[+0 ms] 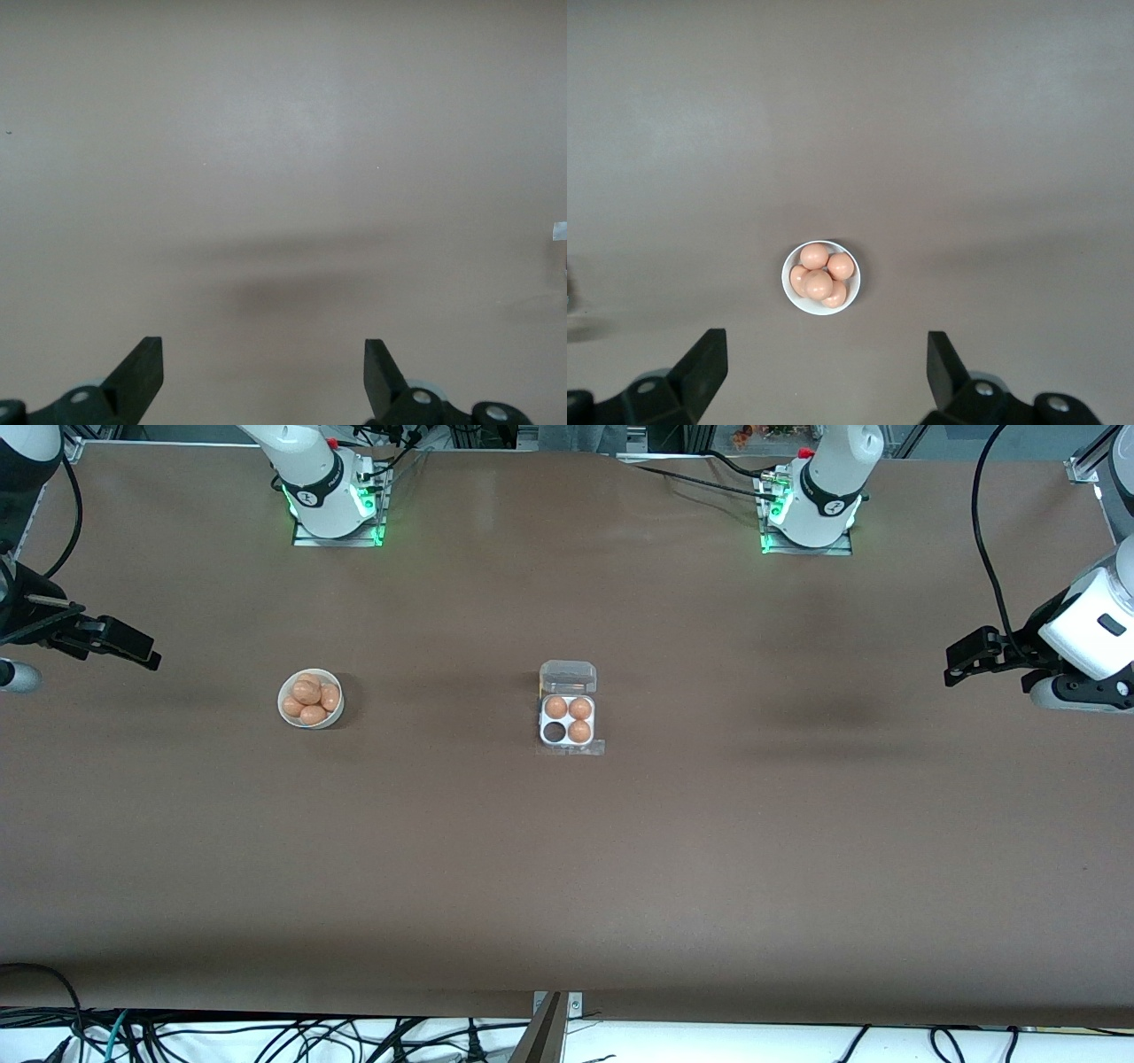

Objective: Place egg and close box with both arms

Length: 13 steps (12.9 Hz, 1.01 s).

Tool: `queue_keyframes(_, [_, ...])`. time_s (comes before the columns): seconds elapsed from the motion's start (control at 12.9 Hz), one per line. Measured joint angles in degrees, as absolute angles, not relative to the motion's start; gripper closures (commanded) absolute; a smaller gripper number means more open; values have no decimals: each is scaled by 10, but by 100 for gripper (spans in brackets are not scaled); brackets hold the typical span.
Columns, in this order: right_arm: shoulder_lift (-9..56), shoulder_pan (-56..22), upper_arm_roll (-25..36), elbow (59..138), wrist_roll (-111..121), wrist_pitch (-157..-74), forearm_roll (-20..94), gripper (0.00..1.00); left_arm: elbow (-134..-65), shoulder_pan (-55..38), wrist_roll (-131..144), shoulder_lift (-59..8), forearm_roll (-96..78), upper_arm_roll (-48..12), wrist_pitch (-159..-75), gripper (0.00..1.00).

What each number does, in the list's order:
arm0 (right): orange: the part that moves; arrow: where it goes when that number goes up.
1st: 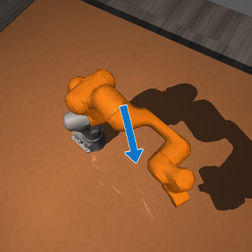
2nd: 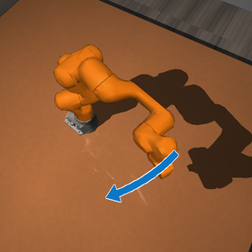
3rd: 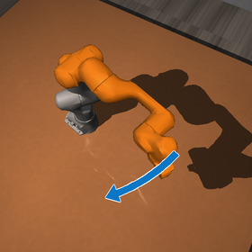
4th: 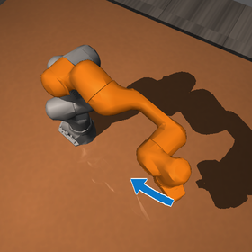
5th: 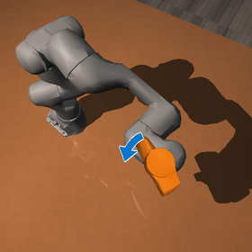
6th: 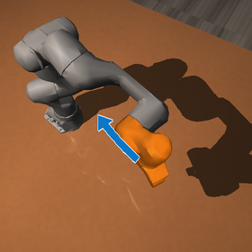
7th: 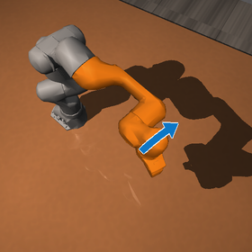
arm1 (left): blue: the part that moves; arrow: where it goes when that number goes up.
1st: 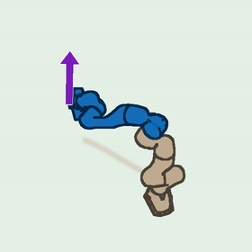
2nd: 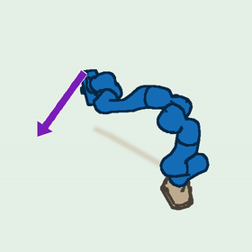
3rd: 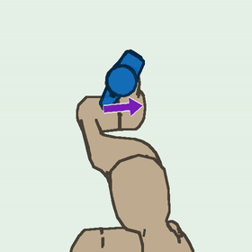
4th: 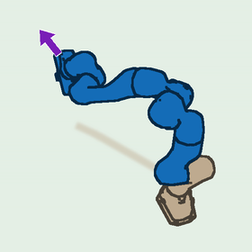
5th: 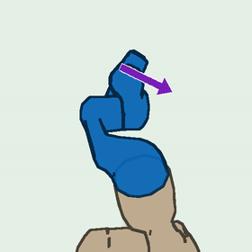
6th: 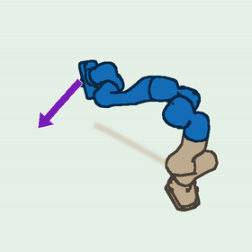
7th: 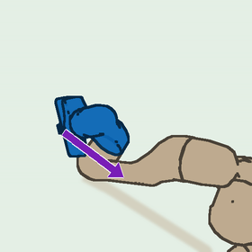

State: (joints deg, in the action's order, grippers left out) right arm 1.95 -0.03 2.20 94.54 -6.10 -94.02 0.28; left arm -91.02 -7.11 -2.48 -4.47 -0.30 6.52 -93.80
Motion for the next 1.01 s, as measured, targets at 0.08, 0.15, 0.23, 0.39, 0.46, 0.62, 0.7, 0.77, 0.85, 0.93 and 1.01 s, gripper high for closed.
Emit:
queue_keyframes(0.08, [19, 0, 22, 945, -61, -940, 3, 0, -910, -71, -25, -45, -3, 65, -938, 0])
queue_keyframes(0.15, [19, 0, 22, 945, -61, -940, 3, 0, -910, -71, -25, -45, -3, 65, -938, 0])
queue_keyframes(0.23, [19, 0, 22, 945, -61, -940, 3, 0, -909, -71, -25, -45, -3, 65, -939, 0])
queue_keyframes(0.39, [19, 0, 22, 945, -61, -940, 3, 0, -903, -71, -25, -45, -3, 65, -939, 0])
queue_keyframes(0.46, [19, 0, 22, 945, -61, -940, 3, 0, -899, -71, -25, -45, -3, 65, -939, 0])
queue_keyframes(0.62, [19, 0, 22, 945, -61, -940, 3, 0, -895, -72, -25, -45, -3, 65, -939, 0])
queue_keyframes(0.7, [19, 0, 22, 945, -61, -940, 3, 0, -895, -72, -25, -45, -3, 65, -939, 0])
queue_keyframes(0.77, [19, 0, 22, 945, -61, -940, 3, 0, -895, -73, -25, -46, -3, 65, -939, 0])
queue_keyframes(0.85, [19, 0, 22, 945, -61, -940, 3, 0, -895, -73, -25, -46, -3, 65, -939, 0])
queue_keyframes(0.93, [19, 0, 22, 945, -61, -940, 3, 0, -895, -73, -25, -47, -3, 65, -939, 0])
queue_keyframes(1.01, [19, 0, 22, 945, -61, -940, 3, 0, -895, -73, -25, -49, -3, 65, -939, 0])
